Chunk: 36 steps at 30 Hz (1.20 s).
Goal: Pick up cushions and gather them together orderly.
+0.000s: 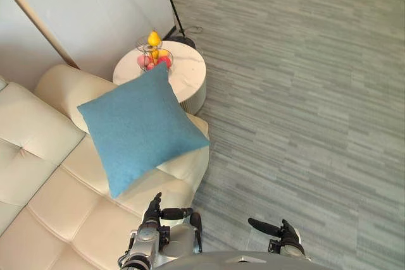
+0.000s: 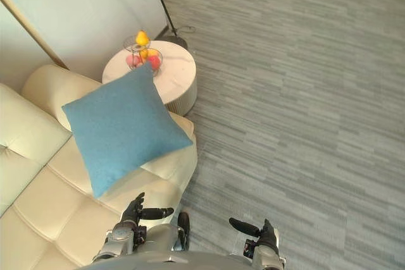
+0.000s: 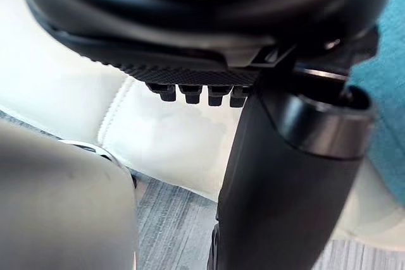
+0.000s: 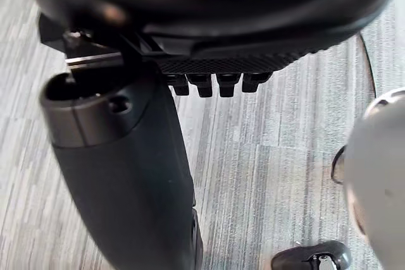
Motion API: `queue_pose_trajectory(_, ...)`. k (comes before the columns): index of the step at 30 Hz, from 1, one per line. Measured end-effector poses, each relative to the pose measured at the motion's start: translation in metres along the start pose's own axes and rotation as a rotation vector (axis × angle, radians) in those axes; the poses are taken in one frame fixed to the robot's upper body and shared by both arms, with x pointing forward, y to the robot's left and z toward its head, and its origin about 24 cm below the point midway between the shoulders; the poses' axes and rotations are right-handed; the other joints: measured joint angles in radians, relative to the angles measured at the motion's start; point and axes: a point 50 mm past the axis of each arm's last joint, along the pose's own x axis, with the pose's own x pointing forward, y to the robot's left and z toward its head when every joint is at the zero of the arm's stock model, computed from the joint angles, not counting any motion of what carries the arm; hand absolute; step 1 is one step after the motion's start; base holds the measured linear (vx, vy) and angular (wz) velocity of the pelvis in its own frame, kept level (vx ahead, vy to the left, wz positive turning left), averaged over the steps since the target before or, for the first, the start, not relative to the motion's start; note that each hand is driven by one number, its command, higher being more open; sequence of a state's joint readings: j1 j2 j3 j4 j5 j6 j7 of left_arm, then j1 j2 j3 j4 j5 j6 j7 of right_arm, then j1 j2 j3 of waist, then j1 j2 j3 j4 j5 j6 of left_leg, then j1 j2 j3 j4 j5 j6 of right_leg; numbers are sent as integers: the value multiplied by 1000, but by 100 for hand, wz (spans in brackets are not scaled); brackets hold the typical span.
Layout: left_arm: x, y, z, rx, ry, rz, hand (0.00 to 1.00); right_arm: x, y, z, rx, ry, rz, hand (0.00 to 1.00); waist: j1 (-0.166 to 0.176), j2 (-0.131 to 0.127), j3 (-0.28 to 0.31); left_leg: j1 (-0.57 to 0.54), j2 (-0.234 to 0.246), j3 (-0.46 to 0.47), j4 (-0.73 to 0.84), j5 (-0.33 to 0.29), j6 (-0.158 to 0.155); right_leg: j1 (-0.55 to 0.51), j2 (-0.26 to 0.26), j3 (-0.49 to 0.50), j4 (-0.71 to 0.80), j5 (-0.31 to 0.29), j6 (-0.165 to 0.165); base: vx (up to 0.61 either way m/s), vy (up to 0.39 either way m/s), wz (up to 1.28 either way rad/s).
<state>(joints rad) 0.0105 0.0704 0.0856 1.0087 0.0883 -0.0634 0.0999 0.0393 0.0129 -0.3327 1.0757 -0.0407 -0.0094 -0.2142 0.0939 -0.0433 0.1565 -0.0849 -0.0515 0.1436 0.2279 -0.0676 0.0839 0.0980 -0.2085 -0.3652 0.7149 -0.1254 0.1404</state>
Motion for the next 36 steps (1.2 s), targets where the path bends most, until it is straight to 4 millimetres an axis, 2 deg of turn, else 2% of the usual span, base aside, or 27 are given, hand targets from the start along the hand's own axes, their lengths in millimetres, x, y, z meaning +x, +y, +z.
queue_pose_trajectory(1,-1,0,-3,-5,9,0,100,0,-3,-4,3,9,-2,100,-5,-14,1,44,-18,-47,-16,-24,-1,-58,-47,4,172,7,-30,226,14,80)
queue_pose_trajectory(2,-1,2,-3,-3,10,6,100,0,-5,-4,1,8,-5,100,-6,-15,0,68,-22,-72,-25,-30,3,-85,-60,6,213,-54,-50,205,-13,92)
queue_pose_trajectory(3,-1,2,-5,0,20,8,100,0,-7,-3,-5,4,-8,100,-9,-4,-2,89,-19,-100,-33,-33,1,-107,-58,-2,215,-90,-57,173,-44,85)
queue_pose_trajectory(5,-2,-1,-9,-5,37,4,100,1,-10,0,-2,-14,-16,100,-11,15,-12,126,-1,-170,-46,-36,-6,-170,-42,2,128,-146,-76,184,-68,93)
queue_pose_trajectory(6,-2,-3,-9,-9,37,5,100,1,-10,2,0,-21,-17,100,-11,20,-11,135,7,-195,-50,-39,-11,-194,-21,31,76,-155,-80,166,-150,96)
queue_pose_trajectory(7,-2,-5,-8,-13,34,4,100,1,-9,4,1,-30,-14,100,-11,28,-13,133,22,-243,-48,-49,-27,-224,35,128,-43,-158,-82,100,-166,126)
queue_pose_trajectory(8,-2,-6,-7,-14,31,3,100,0,-7,4,8,-38,-11,100,-16,24,-15,111,26,-306,-24,-75,-45,-236,105,285,-208,-148,-65,76,-267,138)
queue_pose_trajectory(9,-1,-5,-4,-10,24,3,100,0,-6,3,9,-35,-9,100,-16,10,-16,97,15,-340,-9,-84,-55,-236,126,370,-283,-142,-55,44,-319,161)
queue_pose_trajectory(10,0,-1,-3,-6,19,12,100,-1,-5,-1,25,-21,-7,100,-17,-16,-24,70,-11,-388,28,-105,-70,-230,140,438,-319,-91,-53,98,-414,148)
queue_pose_trajectory(11,-1,-3,-4,-16,24,13,100,-2,-7,-4,42,-12,-15,100,-18,-15,-25,59,-7,-404,46,-115,-77,-223,162,444,-301,-93,-71,110,-350,130)
queue_pose_trajectory(12,-1,-3,-5,-23,24,14,100,-2,-9,-4,41,-12,-21,100,-10,-8,-26,61,-4,-410,46,-114,-84,-223,168,436,-286,-101,-83,114,-292,90)
queue_pose_trajectory(13,-2,-5,-5,-35,25,17,100,-2,-11,-3,41,-18,-25,100,-4,6,-23,63,1,-435,49,-118,-105,-217,165,404,-277,-114,-98,110,-234,99)
queue_pose_trajectory(14,-3,-10,-7,-41,29,9,100,-2,-10,-2,60,-28,-23,100,-9,24,-23,60,15,-455,67,-122,-120,-186,160,329,-288,-121,-119,131,-263,133)
queue_pose_trajectory(17,-3,-8,-7,-57,29,19,100,-3,-9,-5,70,-20,-19,100,-17,33,-29,23,53,-438,107,-134,-141,-109,173,195,-355,-121,-122,124,-212,127)
queue_pose_trajectory(18,-3,-9,-7,-59,30,17,100,-3,-8,-4,70,-21,-17,100,-14,37,-32,16,59,-424,110,-134,-144,-100,176,179,-361,-121,-122,80,-103,84)
queue_pose_trajectory(19,-4,-8,-10,-66,36,22,100,-3,-6,-3,73,-24,-14,100,-11,35,-31,10,64,-403,107,-132,-147,-93,176,165,-365,-121,-122,53,-53,73)
queue_pose_trajectory(20,-4,-7,-9,-67,34,25,100,-3,-4,-1,76,-32,-9,100,-11,33,-32,-3,79,-339,106,-122,-148,-87,172,149,-367,-121,-122,50,-27,69)
queue_pose_trajectory(21,-4,-7,-9,-68,32,26,100,-4,-4,0,77,-35,-7,100,-13,33,-31,-9,85,-303,107,-120,-146,-81,168,140,-371,-121,-122,59,8,72)
queue_pose_trajectory(23,-4,-6,-9,-86,32,33,100,-4,0,6,84,-55,0,100,-8,35,-32,-30,111,-146,113,-101,-129,-63,152,110,-384,-121,-122,37,48,51)
queue_pose_trajectory(24,-4,-6,-9,-84,31,35,100,-4,1,7,86,-59,3,100,-9,32,-33,-32,106,-126,110,-90,-121,-59,144,102,-387,-120,-120,20,66,49)
queue_pose_trajectory(27,-4,-4,-8,-65,26,36,100,-5,6,8,79,-63,20,100,-12,20,-40,-38,71,-123,69,-42,-103,-50,114,64,-418,-110,-104,20,70,42)
queue_pose_trajectory(30,-4,-5,-8,-48,24,30,100,-5,8,10,81,-69,25,100,-12,20,-40,-28,51,-132,8,5,-97,-46,103,46,-447,-88,-96,-38,64,34)
queue_pose_trajectory(32,-4,-5,-9,-23,25,23,100,-5,8,19,80,-110,22,100,-14,22,-41,7,43,-139,-96,64,-91,-45,103,46,-471,-63,-95,-91,37,14)
queue_pose_trajectory(36,-5,-3,-15,7,43,24,100,-9,-5,36,79,-211,-15,100,-36,23,-50,61,33,-152,-246,132,-89,-44,102,45,-497,-57,-99,-171,10,13)
